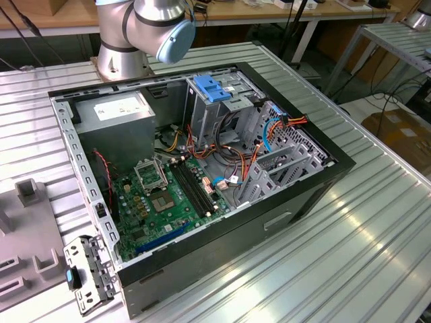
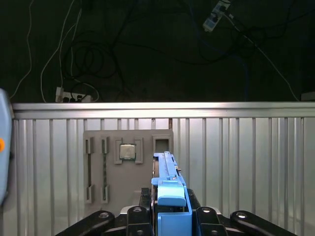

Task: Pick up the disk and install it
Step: 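Pick up the disk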

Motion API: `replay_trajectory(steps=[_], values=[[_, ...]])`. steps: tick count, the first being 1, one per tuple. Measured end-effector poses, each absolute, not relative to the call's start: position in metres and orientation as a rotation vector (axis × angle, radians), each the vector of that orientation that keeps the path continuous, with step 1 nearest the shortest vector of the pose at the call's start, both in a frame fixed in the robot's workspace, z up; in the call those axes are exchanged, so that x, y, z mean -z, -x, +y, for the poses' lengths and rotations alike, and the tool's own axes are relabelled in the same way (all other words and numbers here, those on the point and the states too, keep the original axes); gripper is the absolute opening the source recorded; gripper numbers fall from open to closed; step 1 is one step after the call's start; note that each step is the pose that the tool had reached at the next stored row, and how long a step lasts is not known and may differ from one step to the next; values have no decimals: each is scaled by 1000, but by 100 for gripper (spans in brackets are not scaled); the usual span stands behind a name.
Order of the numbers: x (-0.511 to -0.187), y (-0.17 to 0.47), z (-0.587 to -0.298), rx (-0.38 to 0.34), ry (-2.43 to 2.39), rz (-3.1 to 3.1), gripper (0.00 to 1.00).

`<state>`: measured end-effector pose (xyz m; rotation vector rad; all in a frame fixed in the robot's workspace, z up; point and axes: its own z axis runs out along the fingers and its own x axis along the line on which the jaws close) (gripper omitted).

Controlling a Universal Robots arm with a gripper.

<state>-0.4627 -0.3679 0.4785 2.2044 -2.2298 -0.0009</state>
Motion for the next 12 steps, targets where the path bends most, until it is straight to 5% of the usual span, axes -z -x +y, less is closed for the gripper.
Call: replay_trajectory(steps=[12], values=[[-483, 462, -368, -8, -2200, -2226, 37]])
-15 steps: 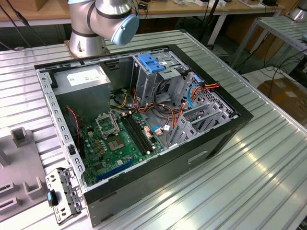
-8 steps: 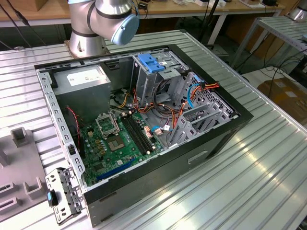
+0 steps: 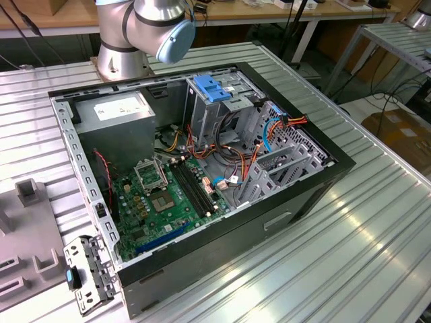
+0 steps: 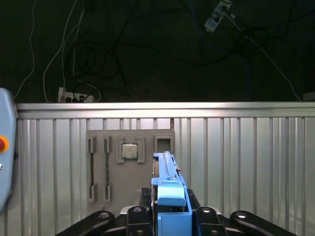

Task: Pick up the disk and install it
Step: 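Pick up the disk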

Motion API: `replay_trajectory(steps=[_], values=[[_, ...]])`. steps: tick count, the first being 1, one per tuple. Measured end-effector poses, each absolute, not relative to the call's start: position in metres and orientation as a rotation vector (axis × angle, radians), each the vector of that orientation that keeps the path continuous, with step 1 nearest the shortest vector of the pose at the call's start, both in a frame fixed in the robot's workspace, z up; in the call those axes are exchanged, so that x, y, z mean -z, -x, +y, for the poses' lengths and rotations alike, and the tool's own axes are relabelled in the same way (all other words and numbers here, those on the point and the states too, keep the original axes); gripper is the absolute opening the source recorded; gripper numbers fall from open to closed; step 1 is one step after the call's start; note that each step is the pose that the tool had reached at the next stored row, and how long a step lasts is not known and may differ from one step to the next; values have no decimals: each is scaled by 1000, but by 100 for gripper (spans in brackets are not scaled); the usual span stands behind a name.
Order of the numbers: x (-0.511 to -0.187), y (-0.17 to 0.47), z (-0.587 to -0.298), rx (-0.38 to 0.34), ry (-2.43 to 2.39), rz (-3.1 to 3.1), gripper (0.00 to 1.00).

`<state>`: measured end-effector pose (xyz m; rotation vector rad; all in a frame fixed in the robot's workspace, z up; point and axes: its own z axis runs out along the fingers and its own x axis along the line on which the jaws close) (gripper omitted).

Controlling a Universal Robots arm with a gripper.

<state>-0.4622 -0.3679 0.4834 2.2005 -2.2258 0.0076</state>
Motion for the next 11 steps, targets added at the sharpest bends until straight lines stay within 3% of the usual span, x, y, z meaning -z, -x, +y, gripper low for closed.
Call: replay_trajectory(steps=[11], values=[[-488, 462, -368, -8, -2200, -2226, 37]])
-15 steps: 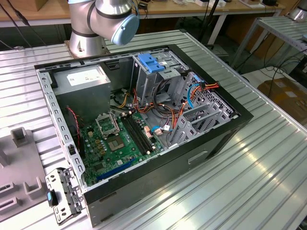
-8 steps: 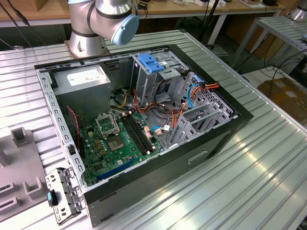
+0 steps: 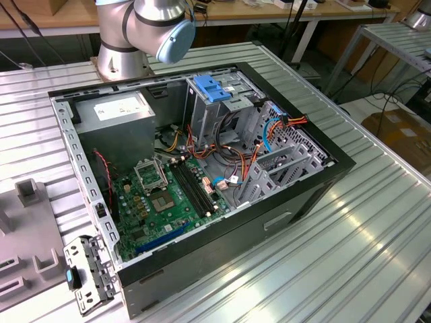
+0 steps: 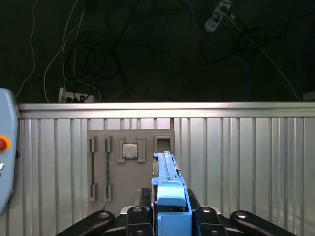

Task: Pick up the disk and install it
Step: 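Pick up the disk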

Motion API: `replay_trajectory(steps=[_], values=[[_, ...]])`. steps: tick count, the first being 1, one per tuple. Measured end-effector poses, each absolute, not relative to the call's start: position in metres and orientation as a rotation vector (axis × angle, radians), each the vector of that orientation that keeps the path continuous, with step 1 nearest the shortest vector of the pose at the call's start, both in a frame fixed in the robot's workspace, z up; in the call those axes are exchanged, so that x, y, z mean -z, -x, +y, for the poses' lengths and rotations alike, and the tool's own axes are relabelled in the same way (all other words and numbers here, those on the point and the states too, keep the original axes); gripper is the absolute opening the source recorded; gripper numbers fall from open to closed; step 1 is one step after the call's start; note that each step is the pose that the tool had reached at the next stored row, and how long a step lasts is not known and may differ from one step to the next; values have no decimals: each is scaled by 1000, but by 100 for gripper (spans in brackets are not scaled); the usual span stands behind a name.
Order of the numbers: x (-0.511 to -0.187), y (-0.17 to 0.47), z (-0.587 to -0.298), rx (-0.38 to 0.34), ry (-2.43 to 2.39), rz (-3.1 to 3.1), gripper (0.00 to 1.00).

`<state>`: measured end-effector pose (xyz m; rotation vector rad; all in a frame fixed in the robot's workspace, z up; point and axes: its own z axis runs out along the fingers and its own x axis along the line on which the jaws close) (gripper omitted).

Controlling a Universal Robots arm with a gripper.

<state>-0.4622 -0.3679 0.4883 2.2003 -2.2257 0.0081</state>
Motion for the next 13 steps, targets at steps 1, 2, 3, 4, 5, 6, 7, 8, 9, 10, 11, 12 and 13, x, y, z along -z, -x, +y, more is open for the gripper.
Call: replay_trajectory(steps=[1, 2, 3, 4, 5, 6, 7, 8, 9, 10, 11, 12, 13], values=[[-489, 462, -368, -8, -2200, -2226, 37], [-489, 462, -368, -8, -2200, -2226, 37], [-489, 462, -368, -8, -2200, -2226, 37], [-490, 462, -368, -8, -2200, -2226, 37], [-490, 462, -368, -8, -2200, -2226, 37], [-491, 462, -368, -8, -2200, -2226, 37], [-491, 462, -368, -8, -2200, -2226, 37], [-491, 462, -368, -8, -2200, -2226, 37], [-491, 462, -368, -8, -2200, -2226, 37], [-492, 462, -368, -8, -2200, -2226, 37], [-492, 462, -368, -8, -2200, -2226, 37], [-492, 462, -368, -8, -2200, -2226, 37], [-492, 462, -368, -8, -2200, -2226, 37]])
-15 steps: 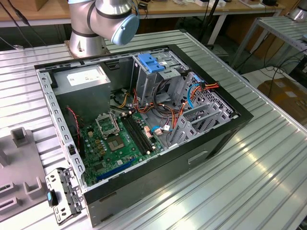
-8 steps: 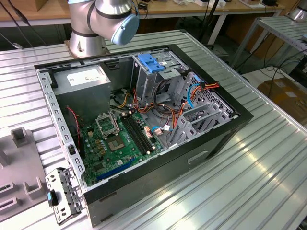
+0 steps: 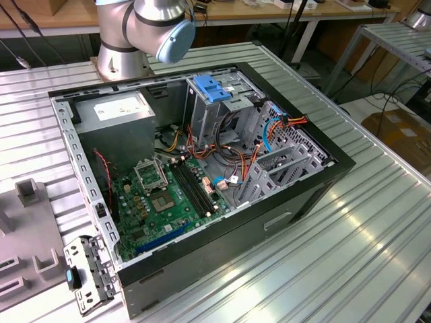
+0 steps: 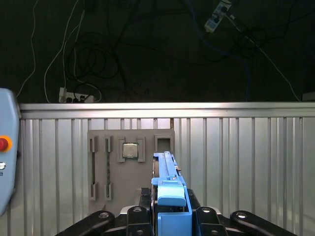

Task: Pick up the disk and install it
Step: 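Pick up the disk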

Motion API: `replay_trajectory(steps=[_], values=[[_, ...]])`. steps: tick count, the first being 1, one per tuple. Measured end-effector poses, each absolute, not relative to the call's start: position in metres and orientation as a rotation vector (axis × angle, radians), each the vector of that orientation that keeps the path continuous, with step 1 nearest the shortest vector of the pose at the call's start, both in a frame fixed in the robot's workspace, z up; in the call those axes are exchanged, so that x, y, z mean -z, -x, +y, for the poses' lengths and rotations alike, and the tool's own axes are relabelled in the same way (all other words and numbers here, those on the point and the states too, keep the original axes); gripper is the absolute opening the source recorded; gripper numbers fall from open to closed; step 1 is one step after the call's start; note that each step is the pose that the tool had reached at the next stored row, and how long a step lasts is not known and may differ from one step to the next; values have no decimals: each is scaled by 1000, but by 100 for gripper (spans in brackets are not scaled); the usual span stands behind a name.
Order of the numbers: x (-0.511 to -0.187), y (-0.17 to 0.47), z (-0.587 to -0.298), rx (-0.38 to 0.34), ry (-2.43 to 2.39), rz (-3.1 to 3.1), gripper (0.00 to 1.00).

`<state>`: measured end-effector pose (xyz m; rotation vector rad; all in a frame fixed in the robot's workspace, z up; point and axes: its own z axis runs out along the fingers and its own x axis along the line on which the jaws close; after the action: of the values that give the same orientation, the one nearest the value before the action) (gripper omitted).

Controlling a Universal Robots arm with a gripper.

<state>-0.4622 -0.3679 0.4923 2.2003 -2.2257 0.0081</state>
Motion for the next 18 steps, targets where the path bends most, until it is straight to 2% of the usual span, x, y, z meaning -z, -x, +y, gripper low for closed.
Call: replay_trajectory(steps=[18], values=[[-517, 462, -368, -8, -2200, -2226, 37]])
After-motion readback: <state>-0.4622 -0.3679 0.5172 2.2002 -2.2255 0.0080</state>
